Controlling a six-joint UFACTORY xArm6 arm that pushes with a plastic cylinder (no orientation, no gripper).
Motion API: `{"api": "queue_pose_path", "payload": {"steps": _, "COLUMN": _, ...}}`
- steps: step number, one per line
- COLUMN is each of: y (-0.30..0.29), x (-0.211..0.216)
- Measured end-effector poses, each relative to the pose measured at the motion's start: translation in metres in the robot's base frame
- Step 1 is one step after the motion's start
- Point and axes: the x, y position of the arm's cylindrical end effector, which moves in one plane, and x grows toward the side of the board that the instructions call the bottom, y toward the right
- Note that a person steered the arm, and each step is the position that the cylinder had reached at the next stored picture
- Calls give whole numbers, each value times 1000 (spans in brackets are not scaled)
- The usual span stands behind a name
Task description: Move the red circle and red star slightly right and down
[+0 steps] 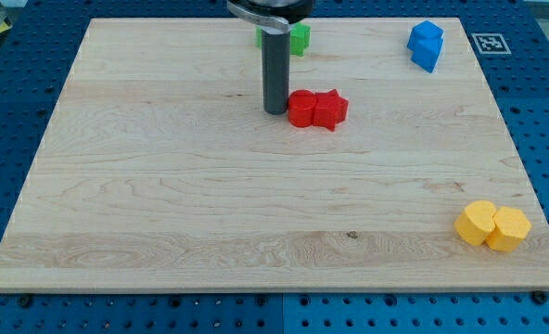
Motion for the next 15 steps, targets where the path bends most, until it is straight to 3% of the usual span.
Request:
{"api": "queue_pose_path", "payload": {"steps": 5, "y": -13, "x": 10}}
{"api": "queue_pose_path", "payload": {"steps": 6, "y": -14, "x": 66}}
{"api": "queue_pose_path", "payload": {"steps": 7, "y": 34, "x": 96}}
{"api": "queue_pose_path", "payload": {"steps": 9, "y": 155, "x": 73}}
{"api": "queue_pose_path", "payload": {"steps": 10, "y": 165, "x": 37}}
{"api": "queue_pose_path", "payload": {"steps": 13, "y": 125, "x": -11}}
{"api": "queue_pose_path", "payload": {"steps": 15, "y": 79, "x": -11}}
